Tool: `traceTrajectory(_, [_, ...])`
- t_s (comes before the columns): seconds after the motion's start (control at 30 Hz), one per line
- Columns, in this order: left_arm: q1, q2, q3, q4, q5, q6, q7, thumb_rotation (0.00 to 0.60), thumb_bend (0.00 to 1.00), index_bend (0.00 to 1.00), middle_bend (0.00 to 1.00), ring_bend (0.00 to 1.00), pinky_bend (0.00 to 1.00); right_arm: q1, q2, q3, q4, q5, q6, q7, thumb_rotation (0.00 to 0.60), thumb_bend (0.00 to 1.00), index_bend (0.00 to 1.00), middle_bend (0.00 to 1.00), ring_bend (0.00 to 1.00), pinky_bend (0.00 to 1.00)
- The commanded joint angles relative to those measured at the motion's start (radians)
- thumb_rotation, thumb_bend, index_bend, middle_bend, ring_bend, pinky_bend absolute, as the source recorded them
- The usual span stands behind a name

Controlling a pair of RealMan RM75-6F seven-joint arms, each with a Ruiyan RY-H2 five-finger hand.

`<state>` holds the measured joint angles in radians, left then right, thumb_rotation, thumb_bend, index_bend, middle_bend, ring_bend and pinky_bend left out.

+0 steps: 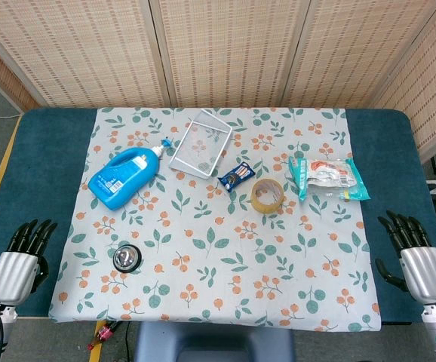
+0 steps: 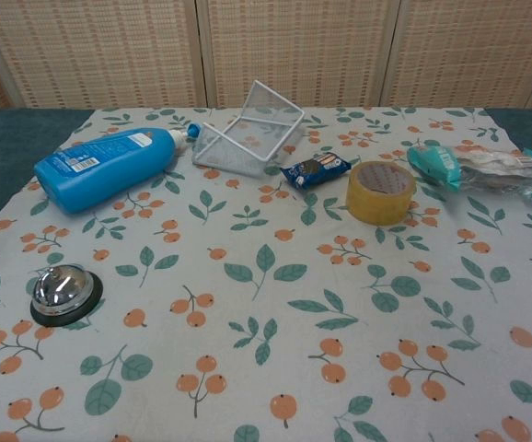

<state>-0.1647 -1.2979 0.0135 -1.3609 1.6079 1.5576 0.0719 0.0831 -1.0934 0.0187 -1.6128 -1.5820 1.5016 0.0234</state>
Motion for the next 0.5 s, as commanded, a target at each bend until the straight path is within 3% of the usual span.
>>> traceTrajectory(0.03, [0.001,-0.004,-0.001,0.005,0.005,0.002,0.003,0.6,0.8,0.05,0.08,0.02,0.12,0.0,0.001,-0.001,-0.002,-0.001,-0.001,-0.002,0.6,0.32,0.07,0.0,0.0,0.0])
traceTrajectory(0.27, [-0.003,-0.01,-0.001,0.0,0.009,-0.014,0.01,0.6,0.81,0.03,0.06,0.01,0.11,0.004,0.011,-0.006,-0.007,-0.009,-0.013,0.005,0.6,0.32,0.07,0.0,0.0,0.0])
traceTrajectory(0.4, [-0.031,-0.031,0.014,0.001,0.037,-0.061,-0.051,0.6,0.99,0.0,0.0,0.0,0.1,0.002,0.011,-0.005,-0.012,-0.008,-0.013,0.006,0.6,0.32,0.07,0.0,0.0,0.0])
traceTrajectory(0.5, [-0.065,-0.083,0.015,0.036,0.053,-0.107,-0.07,0.6,1.0,0.0,0.0,0.0,0.1,0.003,0.013,-0.008,-0.011,-0.014,-0.014,0.009,0.6,0.32,0.07,0.0,0.0,0.0])
